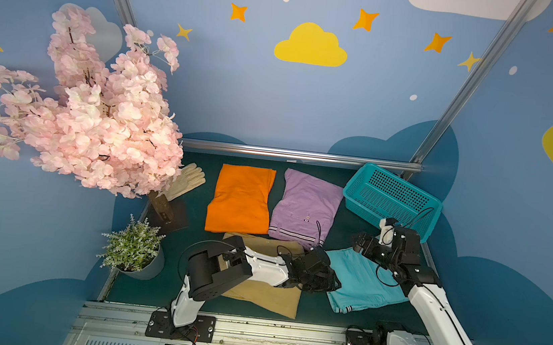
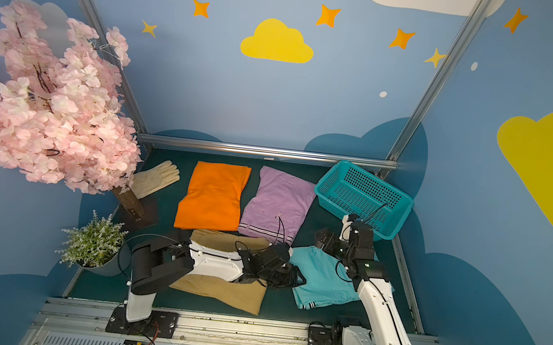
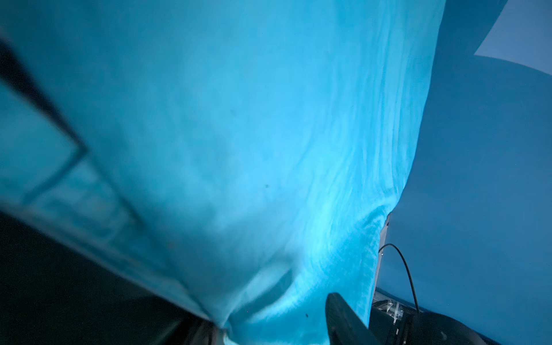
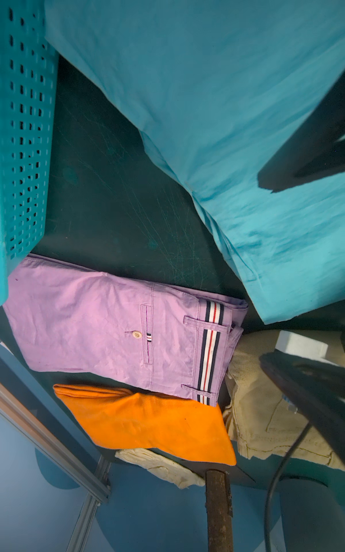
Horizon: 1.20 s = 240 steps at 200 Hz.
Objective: Put the folded long pants in the basket
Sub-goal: Pick up the long pant at the center of the board.
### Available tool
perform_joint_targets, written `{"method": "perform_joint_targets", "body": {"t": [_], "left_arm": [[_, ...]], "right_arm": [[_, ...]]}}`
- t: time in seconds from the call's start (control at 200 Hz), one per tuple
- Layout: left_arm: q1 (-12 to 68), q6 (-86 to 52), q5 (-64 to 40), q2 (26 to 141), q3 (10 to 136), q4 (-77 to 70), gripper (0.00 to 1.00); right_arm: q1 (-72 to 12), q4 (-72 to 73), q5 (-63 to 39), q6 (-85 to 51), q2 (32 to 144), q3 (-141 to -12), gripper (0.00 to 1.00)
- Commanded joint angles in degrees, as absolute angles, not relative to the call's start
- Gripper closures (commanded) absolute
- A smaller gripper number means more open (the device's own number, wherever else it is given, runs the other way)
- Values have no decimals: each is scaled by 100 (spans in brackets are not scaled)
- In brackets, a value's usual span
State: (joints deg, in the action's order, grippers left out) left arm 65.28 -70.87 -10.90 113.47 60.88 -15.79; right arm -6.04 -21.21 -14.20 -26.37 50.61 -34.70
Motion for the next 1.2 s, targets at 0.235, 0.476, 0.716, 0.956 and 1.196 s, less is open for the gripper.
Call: {"method": "perform_joint_targets", "body": {"t": [0.235,0.476,0.716,0.956,1.196], "left_arm": [[6495,-6417,-885,11341,6463,-840,73],[6360,-5673,-666,10832,6866,536,98],[5921,-4945,-975,9911,6680,1898,98],[4836,-4397,-1020,8314,5656,3125,98],[3672,-4046,-1602,7536,4855,3284,98]], "right_arm": [[-563,-2119,-1266,-2687,4808,-3280,9],[-519,-2029,-1425,-2715,4938,-3270,9],[-518,-2053,-1819,-2672,5094,-3405,10],[-516,-2274,-2330,-2489,5477,-3640,12],[-331,-2706,-1754,-2589,5935,-3766,14]]}}
